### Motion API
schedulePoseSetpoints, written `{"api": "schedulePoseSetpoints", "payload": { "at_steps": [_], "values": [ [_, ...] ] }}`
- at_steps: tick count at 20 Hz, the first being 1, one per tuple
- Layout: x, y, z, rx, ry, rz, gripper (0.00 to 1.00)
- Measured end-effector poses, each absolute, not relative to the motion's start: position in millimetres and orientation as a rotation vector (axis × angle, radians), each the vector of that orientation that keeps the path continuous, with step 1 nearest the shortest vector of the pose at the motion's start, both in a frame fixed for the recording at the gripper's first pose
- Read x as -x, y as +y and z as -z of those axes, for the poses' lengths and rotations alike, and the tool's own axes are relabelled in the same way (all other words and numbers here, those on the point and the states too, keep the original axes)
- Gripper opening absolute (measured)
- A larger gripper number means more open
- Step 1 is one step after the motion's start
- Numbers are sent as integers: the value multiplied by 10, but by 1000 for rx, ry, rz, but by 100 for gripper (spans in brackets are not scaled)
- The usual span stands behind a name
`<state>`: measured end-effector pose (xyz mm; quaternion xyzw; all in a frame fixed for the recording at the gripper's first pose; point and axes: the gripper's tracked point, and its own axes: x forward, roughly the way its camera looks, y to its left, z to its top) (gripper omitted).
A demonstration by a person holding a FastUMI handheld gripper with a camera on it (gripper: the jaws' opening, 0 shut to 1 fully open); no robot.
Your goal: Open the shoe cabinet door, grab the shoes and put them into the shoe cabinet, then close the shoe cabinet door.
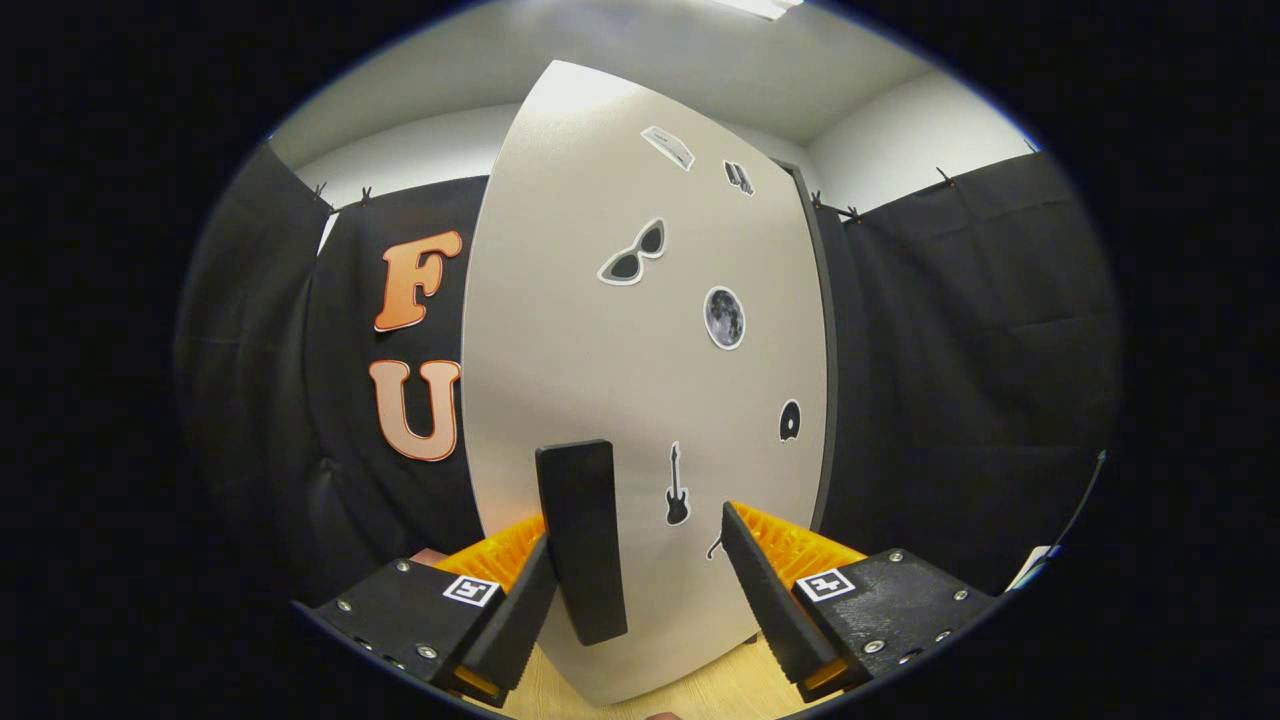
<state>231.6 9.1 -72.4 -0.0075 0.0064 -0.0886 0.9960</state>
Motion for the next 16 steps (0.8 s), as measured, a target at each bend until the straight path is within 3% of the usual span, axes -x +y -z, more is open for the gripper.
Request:
{"api": "schedulePoseSetpoints", "payload": {
  "at_steps": [16],
  "values": [
    [-2534,326,802,-64,35,75,96]
  ]
}}
